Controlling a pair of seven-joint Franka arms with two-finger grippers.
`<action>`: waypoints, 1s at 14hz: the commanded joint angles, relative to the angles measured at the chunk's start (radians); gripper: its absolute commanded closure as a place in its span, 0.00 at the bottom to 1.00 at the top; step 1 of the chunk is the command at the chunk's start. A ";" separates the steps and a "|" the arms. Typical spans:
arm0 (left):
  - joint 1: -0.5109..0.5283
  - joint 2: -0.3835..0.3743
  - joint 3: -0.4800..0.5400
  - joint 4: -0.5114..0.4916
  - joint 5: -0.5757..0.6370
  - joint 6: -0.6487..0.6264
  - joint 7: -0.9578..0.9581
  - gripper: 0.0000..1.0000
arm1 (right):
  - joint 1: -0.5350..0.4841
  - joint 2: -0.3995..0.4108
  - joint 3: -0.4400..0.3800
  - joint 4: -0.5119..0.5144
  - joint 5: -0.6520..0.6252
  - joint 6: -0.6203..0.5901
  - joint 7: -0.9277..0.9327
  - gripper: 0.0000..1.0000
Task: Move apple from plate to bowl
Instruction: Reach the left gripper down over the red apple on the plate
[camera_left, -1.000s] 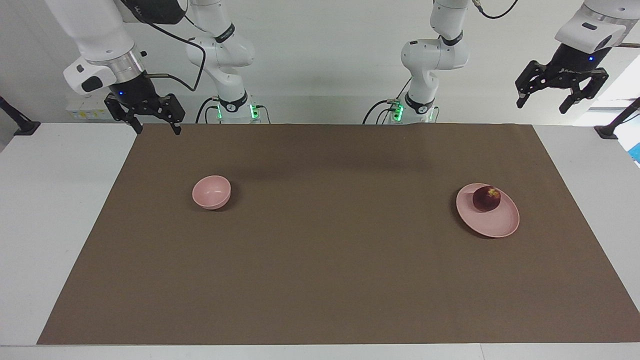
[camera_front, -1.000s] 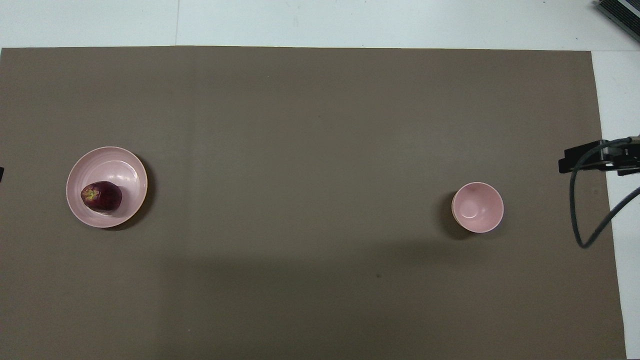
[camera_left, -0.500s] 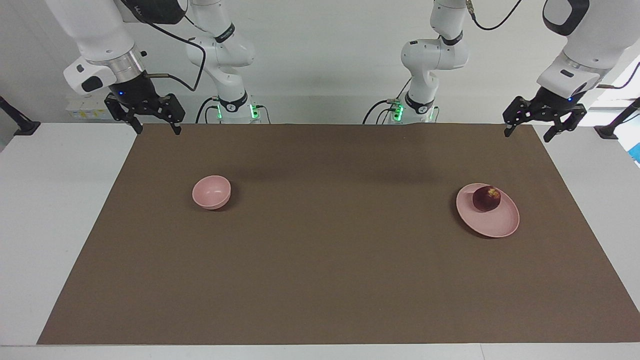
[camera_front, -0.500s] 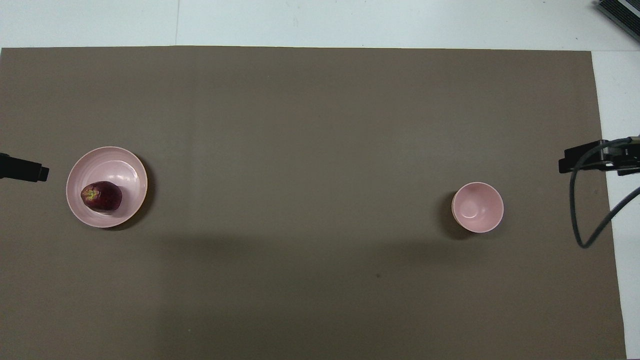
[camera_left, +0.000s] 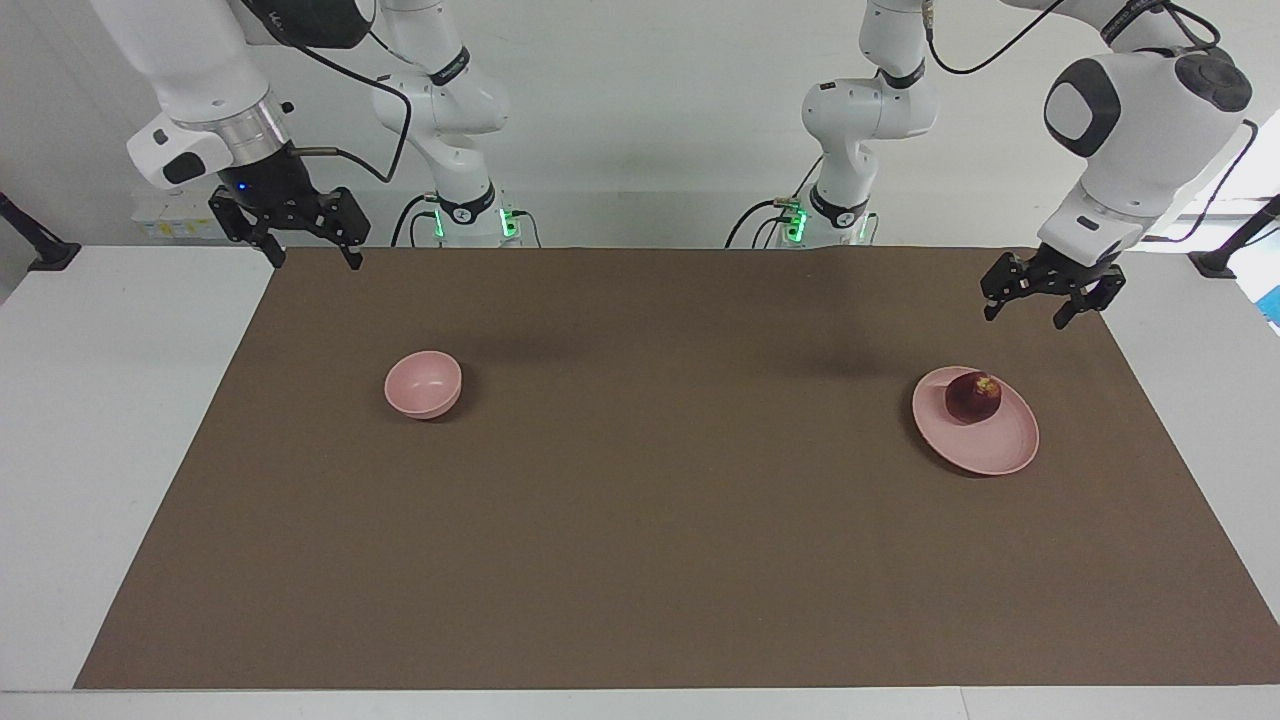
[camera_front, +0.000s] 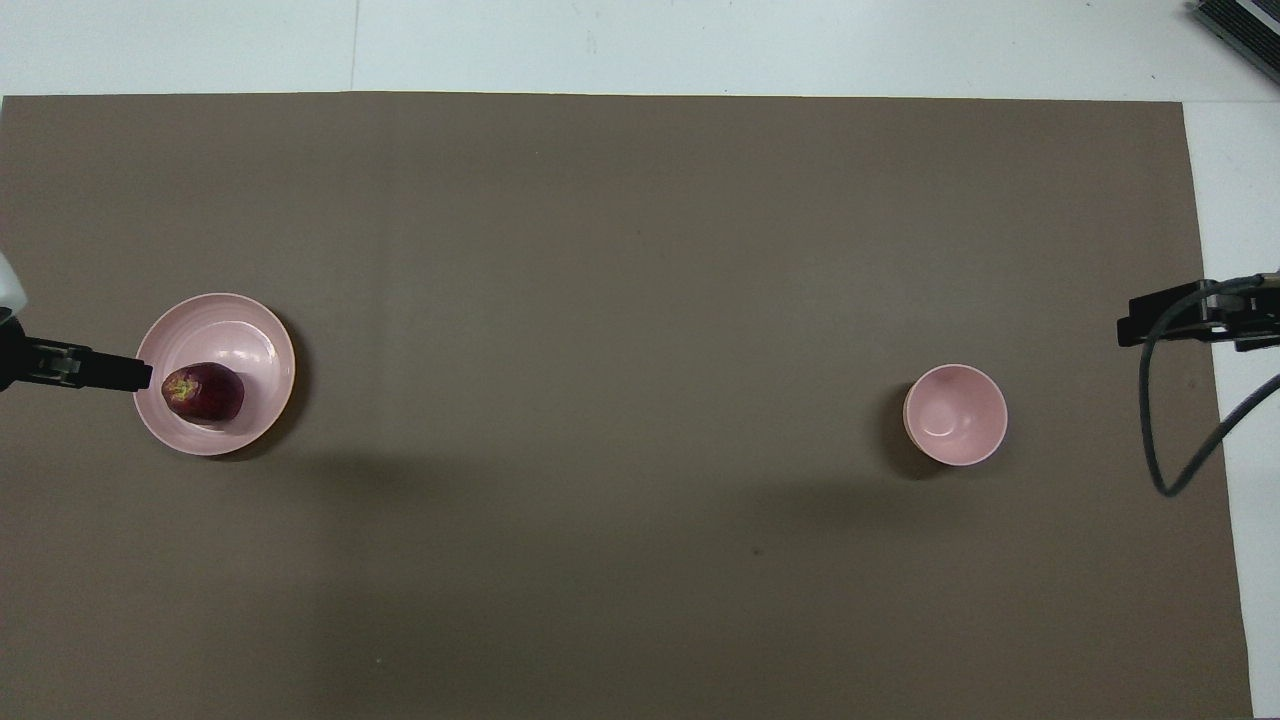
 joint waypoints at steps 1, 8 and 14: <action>0.043 -0.003 0.001 -0.077 -0.069 0.086 0.061 0.00 | -0.011 0.003 0.007 0.011 0.001 -0.013 -0.010 0.00; 0.049 0.166 0.001 -0.157 -0.092 0.374 0.069 0.00 | -0.011 0.003 0.007 0.011 0.001 -0.010 -0.008 0.00; 0.049 0.184 0.001 -0.268 -0.096 0.515 0.071 0.00 | -0.009 0.003 0.007 0.012 0.001 -0.010 -0.008 0.00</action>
